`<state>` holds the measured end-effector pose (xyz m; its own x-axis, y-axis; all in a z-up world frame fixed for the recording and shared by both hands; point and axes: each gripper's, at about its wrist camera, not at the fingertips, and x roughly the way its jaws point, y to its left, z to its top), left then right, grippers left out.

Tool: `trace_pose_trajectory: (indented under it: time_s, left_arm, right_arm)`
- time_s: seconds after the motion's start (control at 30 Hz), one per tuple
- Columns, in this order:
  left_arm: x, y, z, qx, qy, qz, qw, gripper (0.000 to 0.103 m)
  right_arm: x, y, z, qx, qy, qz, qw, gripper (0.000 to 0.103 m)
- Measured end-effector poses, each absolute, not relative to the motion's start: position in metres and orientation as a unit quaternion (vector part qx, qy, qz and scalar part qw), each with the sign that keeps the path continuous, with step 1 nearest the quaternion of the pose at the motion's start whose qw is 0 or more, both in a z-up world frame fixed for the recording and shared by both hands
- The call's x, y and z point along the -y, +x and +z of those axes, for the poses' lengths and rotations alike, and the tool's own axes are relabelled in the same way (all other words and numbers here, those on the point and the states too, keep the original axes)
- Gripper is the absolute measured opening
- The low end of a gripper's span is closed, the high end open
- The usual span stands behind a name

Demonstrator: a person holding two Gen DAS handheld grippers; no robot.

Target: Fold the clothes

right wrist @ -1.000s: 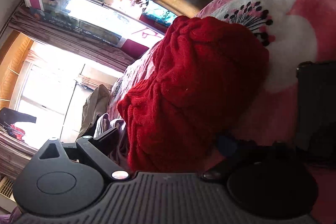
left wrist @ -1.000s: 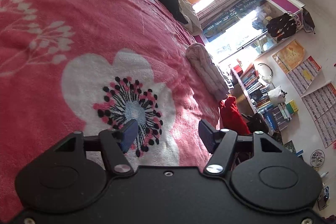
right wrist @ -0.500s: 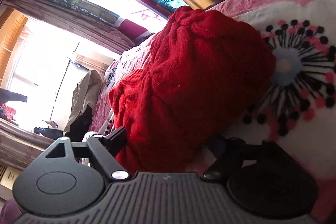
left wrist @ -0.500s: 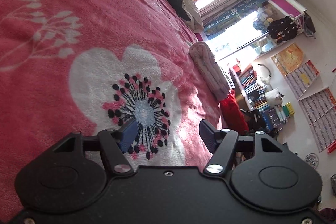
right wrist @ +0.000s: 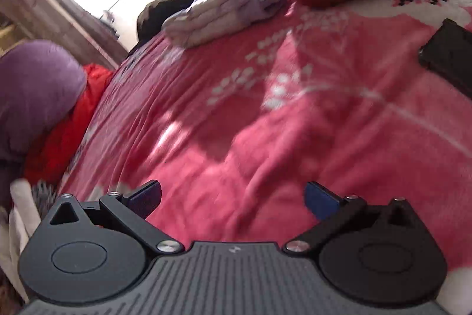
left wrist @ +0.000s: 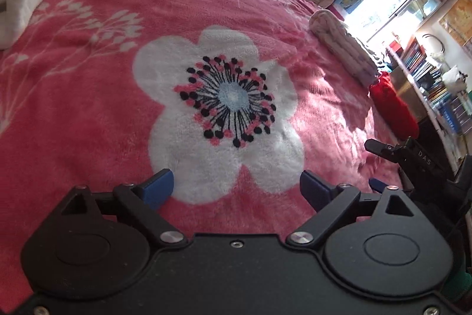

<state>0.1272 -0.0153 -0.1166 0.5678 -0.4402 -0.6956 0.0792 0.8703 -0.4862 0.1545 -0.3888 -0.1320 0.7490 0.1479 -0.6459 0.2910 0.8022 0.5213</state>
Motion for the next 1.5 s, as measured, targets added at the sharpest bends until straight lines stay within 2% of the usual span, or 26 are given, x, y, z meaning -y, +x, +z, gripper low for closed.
trace_pose_trajectory:
  time_s: [0.07, 0.3, 0.57, 0.8, 0.97, 1.33, 1.5]
  left_arm:
    - [0.023, 0.115, -0.117, -0.444, -0.180, -0.133, 0.867, 0.101]
    - [0.043, 0.076, -0.105, -0.433, -0.051, -0.077, 0.897, 0.103]
    - [0.024, 0.045, -0.073, -0.384, -0.029, -0.021, 0.923, 0.103]
    - [0.014, 0.025, -0.051, -0.362, -0.044, -0.014, 0.931, 0.103]
    - [0.022, 0.016, -0.037, -0.336, -0.017, -0.023, 0.942, 0.103]
    - [0.034, 0.011, -0.021, -0.319, -0.021, -0.041, 0.947, 0.103]
    - [0.042, 0.010, -0.020, -0.303, 0.024, -0.024, 0.952, 0.103]
  right_arm:
    - [0.359, 0.139, -0.130, -0.372, 0.270, -0.016, 0.888, 0.103]
    - [0.276, 0.090, -0.119, -0.416, 0.138, 0.030, 0.898, 0.103]
    - [0.229, 0.065, -0.107, -0.427, 0.058, 0.045, 0.901, 0.103]
    - [0.207, 0.048, -0.086, -0.417, 0.050, 0.058, 0.906, 0.103]
    - [0.201, 0.036, -0.062, -0.392, 0.043, 0.046, 0.918, 0.103]
    - [0.221, 0.020, -0.026, -0.357, 0.042, 0.014, 0.933, 0.103]
    - [0.231, 0.013, -0.022, -0.354, 0.056, 0.007, 0.934, 0.103]
